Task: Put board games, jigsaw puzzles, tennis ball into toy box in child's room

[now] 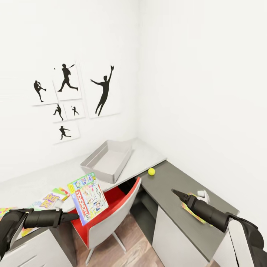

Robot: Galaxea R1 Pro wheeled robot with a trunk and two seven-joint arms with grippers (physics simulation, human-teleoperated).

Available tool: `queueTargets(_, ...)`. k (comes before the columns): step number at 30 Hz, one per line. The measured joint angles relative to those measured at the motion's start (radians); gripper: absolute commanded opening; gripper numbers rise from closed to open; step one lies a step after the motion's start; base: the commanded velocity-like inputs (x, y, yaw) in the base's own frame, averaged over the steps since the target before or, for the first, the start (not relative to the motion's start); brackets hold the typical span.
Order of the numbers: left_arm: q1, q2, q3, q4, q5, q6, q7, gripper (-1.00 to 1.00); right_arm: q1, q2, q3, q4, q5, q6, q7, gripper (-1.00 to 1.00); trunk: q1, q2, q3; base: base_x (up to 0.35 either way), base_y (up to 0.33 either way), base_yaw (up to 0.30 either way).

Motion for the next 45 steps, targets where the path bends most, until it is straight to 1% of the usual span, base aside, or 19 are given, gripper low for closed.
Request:
queueTargets(6,0.0,0.0,0.0,-0.001,0.0,-0.001,0.0,-1.0,0.0,0.0,0.0,0.0,0.001,0.001,0.0,1.0,0.0,0.0,0.005,0.294,-0.023,0.24)
queueTargets(13,0.0,0.0,-0.001,-0.001,0.0,-0.002,0.0,-1.0,0.0,0.0,-0.001,0.0,0.0,0.002,0.0,1.0,0.001,0.0,0.011,0.072,-0.032,0.209)
queueTargets(34,0.0,0.0,-0.001,0.0,0.0,-0.001,0.0,-1.0,0.0,0.0,-0.001,0.0,-0.001,0.0,0.001,1.0,0.001,0.0,0.012,0.003,-0.001,0.018)
queueTargets(45,0.0,0.0,-0.001,0.0,0.0,-0.001,0.0,-1.0,0.0,0.0,-0.001,0.001,0.001,-0.003,0.001,1.0,0.0,0.0,0.012,0.178,0.099,0.251)
